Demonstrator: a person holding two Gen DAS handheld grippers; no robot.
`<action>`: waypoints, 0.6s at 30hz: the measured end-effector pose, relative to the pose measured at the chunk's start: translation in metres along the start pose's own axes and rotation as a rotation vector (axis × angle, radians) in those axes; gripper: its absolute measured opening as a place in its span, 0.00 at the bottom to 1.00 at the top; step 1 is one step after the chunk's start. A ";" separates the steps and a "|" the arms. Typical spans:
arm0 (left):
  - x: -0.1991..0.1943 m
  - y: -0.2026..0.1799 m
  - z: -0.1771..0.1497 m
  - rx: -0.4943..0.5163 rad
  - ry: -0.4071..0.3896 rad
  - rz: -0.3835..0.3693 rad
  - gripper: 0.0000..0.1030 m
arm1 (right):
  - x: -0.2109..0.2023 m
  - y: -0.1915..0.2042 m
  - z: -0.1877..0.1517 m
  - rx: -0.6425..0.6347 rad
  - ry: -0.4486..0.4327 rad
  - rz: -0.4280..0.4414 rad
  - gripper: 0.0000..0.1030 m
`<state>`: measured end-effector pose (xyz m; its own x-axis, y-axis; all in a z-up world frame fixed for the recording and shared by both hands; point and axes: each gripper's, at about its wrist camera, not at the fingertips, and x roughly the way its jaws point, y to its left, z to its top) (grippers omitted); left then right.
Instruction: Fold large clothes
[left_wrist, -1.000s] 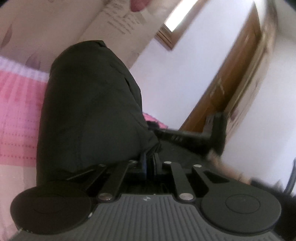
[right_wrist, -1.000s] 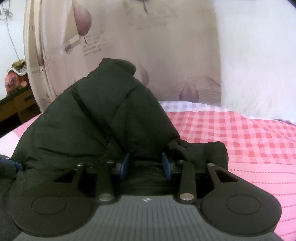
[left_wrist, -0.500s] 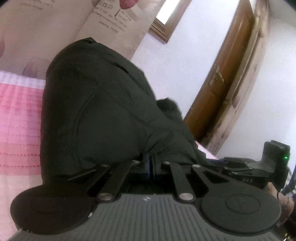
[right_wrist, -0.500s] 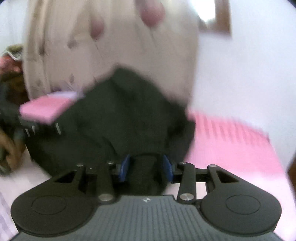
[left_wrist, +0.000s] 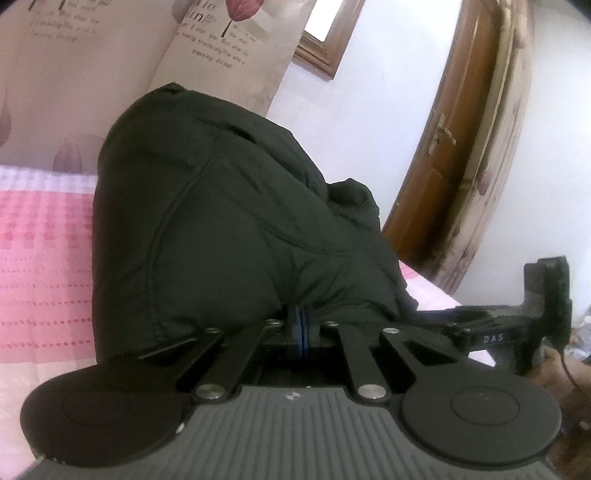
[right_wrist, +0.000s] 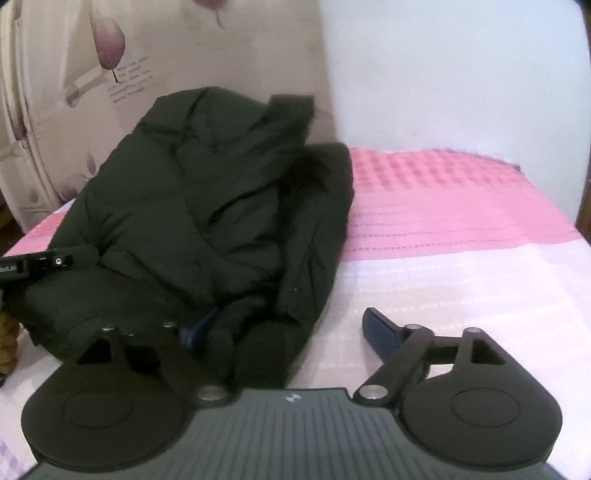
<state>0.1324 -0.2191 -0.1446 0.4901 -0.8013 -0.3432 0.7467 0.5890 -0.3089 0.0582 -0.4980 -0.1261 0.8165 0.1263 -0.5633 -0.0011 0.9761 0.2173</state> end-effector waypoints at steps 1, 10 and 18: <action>0.000 -0.001 0.000 0.006 -0.002 0.005 0.13 | 0.000 0.000 0.000 0.002 0.000 -0.007 0.85; -0.001 -0.005 -0.002 0.025 -0.006 0.017 0.13 | 0.005 -0.002 -0.002 0.033 0.018 -0.055 1.00; -0.002 -0.005 -0.002 0.034 -0.006 0.019 0.13 | 0.005 -0.002 -0.002 0.035 0.018 -0.056 1.00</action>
<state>0.1272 -0.2200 -0.1443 0.5071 -0.7906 -0.3432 0.7521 0.6004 -0.2718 0.0616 -0.4987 -0.1311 0.8041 0.0751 -0.5898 0.0646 0.9751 0.2122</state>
